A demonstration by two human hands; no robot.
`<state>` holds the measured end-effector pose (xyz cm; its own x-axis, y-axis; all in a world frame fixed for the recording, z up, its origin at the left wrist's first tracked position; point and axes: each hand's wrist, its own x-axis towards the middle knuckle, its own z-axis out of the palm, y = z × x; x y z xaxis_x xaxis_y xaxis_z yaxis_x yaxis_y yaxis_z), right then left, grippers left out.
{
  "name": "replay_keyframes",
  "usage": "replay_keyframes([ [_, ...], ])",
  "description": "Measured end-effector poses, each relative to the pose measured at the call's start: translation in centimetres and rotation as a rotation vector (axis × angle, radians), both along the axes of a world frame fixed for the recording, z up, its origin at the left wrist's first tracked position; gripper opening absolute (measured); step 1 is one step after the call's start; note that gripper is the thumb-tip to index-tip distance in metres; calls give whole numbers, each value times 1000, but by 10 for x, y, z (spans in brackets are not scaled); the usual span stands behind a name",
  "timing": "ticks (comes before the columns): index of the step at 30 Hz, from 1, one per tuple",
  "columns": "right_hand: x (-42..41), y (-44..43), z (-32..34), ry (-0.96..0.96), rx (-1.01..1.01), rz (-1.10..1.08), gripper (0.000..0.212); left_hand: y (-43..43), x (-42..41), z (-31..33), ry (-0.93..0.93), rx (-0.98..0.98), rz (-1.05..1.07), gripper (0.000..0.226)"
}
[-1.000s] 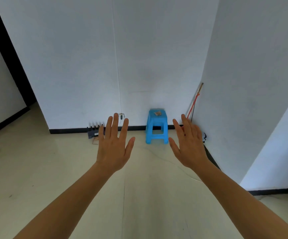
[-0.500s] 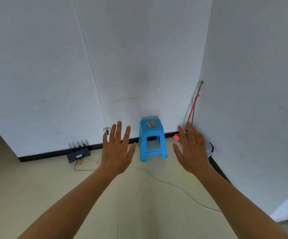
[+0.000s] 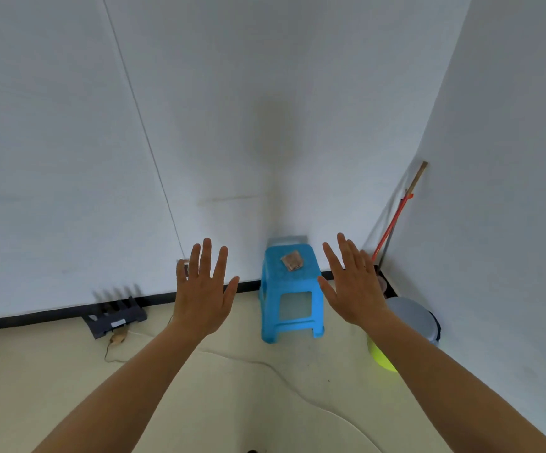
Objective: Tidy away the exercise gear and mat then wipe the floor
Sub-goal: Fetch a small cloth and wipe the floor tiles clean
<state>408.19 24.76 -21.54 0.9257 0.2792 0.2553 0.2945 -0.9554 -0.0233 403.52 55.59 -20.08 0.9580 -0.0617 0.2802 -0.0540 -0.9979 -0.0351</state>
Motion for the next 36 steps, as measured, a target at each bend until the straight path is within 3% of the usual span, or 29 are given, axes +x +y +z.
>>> replay_keyframes([
  [11, 262, 7, -23, 113, 16, -149, 69, 3, 314, -27, 188, 53, -152, 71],
  [15, 347, -4, -64, 181, 40, -180, 65, -15, 405, -62, 280, 84, -189, 72],
  [21, 485, -16, -145, 431, 76, -192, 66, -38, 516, -134, 464, 55, -186, 71],
  [24, 536, -18, -187, 596, 121, -199, 64, -49, 558, -174, 608, 30, -163, 64],
  [28, 575, -15, -255, 771, 315, -363, 60, -62, 595, -238, 702, -27, -147, 63],
  [36, 586, 29, -428, 964, 699, -616, 68, -62, 614, -420, 961, 55, -202, 57],
])
